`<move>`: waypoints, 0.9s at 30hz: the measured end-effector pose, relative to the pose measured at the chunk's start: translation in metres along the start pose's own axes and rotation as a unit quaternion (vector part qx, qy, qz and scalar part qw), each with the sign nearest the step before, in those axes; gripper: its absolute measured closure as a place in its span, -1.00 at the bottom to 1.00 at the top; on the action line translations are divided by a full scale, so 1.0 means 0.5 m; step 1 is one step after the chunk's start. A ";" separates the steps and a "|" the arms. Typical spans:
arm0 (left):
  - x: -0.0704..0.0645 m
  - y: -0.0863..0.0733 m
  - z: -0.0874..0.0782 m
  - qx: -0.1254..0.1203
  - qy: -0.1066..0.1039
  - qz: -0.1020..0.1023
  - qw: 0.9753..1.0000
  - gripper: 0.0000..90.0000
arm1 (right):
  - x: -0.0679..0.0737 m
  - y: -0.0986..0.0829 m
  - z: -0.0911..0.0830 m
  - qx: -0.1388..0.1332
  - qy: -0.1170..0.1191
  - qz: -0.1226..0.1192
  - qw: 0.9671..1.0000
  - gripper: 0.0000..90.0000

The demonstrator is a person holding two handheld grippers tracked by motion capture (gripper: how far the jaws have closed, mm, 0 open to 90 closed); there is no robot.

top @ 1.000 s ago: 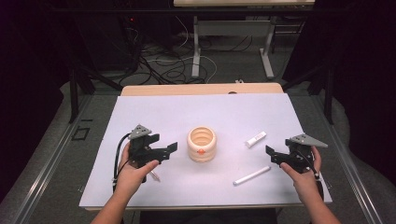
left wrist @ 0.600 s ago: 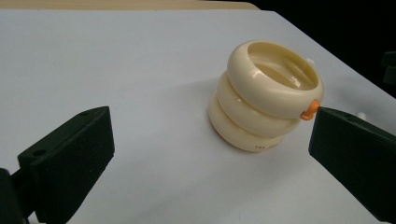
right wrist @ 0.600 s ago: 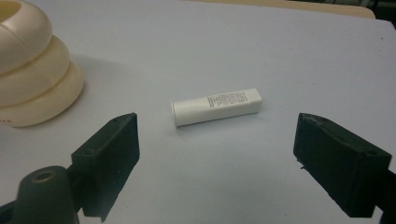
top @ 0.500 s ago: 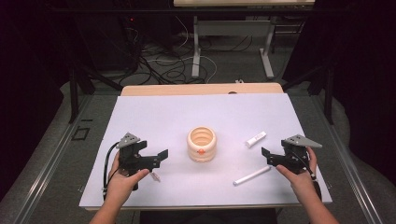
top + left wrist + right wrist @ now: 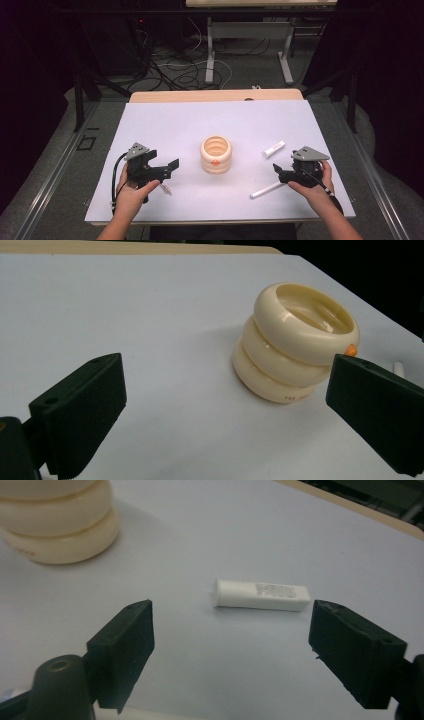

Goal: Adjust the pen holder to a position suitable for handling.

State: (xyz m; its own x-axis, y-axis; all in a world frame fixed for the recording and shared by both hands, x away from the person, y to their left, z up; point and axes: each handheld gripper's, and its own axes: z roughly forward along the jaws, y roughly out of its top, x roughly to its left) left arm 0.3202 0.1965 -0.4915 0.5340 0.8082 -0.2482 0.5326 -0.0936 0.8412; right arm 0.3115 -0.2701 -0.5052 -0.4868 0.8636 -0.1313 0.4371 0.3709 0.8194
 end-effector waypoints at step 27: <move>-0.004 -0.002 0.001 -0.008 0.005 0.001 1.000 -0.88 | 0.048 0.091 0.012 0.112 0.117 -0.309 0.937 -0.10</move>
State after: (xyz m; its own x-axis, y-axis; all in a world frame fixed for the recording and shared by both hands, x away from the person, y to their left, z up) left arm 0.3189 0.1946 -0.4919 0.5285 0.8138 -0.2417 0.5210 -0.0861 0.8492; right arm 0.3242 -0.2306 -0.4746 -0.8403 0.3714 -0.3950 0.1514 0.8603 0.4868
